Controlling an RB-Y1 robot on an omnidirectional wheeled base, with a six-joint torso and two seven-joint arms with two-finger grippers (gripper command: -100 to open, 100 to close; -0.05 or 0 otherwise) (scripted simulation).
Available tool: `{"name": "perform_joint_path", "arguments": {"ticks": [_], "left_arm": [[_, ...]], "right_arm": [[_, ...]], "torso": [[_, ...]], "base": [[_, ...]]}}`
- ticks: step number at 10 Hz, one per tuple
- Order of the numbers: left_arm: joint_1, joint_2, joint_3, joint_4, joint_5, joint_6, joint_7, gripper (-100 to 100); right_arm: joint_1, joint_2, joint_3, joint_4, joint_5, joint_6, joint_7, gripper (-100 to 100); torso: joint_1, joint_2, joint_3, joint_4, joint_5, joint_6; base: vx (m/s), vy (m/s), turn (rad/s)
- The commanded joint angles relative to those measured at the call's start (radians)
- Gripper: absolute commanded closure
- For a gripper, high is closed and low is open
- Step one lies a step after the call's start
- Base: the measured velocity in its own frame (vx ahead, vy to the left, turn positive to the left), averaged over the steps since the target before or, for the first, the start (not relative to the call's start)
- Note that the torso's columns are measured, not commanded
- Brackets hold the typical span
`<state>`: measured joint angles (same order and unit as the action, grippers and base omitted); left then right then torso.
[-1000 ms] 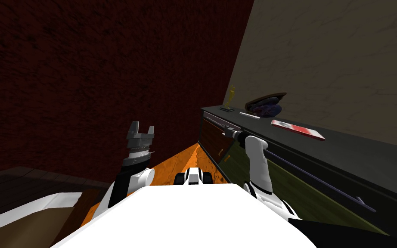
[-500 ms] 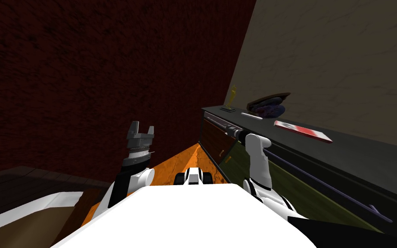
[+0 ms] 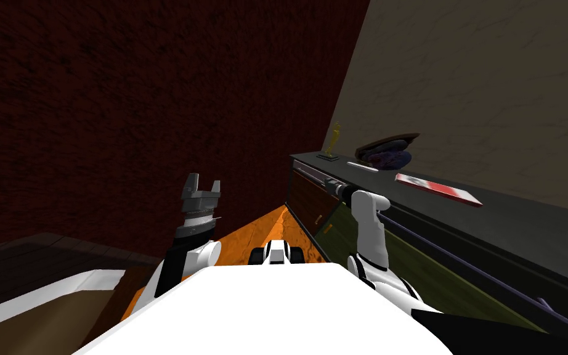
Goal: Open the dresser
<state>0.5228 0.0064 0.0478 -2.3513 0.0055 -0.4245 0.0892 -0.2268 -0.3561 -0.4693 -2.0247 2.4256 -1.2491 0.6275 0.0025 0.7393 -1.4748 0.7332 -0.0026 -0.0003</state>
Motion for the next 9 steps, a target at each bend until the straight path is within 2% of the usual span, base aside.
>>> {"name": "perform_joint_path", "arguments": {"ticks": [1,2,3,4,6,8,9], "left_arm": [[0.0,0.0,0.0,0.0,0.0,0.0,0.0,0],[0.0,0.0,0.0,0.0,0.0,0.0,0.0,0],[0.0,0.0,0.0,0.0,0.0,0.0,0.0,0],[0.0,0.0,0.0,0.0,0.0,0.0,0.0,0],[0.001,0.0,0.001,0.0,0.0,0.0,0.0,0],[0.001,0.0,0.0,0.0,0.0,0.0,0.0,0],[0.001,0.0,0.0,0.0,0.0,0.0,0.0,0]], "right_arm": [[0.009,0.019,0.005,-0.026,0.038,-0.022,-0.029,100],[0.01,0.029,0.006,-0.045,0.061,-0.03,-0.045,100],[0.009,0.023,0.005,-0.035,0.047,-0.024,-0.034,100],[-0.006,0.004,-0.006,-0.04,0.044,-0.054,-0.049,-100],[-0.02,-0.013,-0.014,-0.043,0.04,-0.077,-0.059,-100],[0.002,-0.002,-0.008,-0.029,0.037,-0.041,-0.043,-100],[-0.002,-0.003,-0.01,-0.039,0.039,-0.057,-0.05,-100]], "torso": [[0.001,0.0,0.0,0.003,0.002,0.0],[-0.001,0.0,-0.001,0.004,0.003,0.0],[-0.001,0.0,-0.001,0.005,0.003,0.0],[-0.007,-0.005,-0.003,0.004,0.002,0.001],[-0.012,-0.01,-0.007,0.002,-0.001,0.001],[0.001,0.0,0.0,0.005,0.003,0.0],[0.004,0.0,0.0,0.005,0.005,0.0]], "base": [[-0.155,0.134,0.073],[-0.16,0.15,0.111],[-0.073,0.076,0.017],[0.061,-0.065,-0.029],[0.096,-0.132,-0.009],[0.071,-0.044,0.007],[0.059,-0.009,0.003]]}}
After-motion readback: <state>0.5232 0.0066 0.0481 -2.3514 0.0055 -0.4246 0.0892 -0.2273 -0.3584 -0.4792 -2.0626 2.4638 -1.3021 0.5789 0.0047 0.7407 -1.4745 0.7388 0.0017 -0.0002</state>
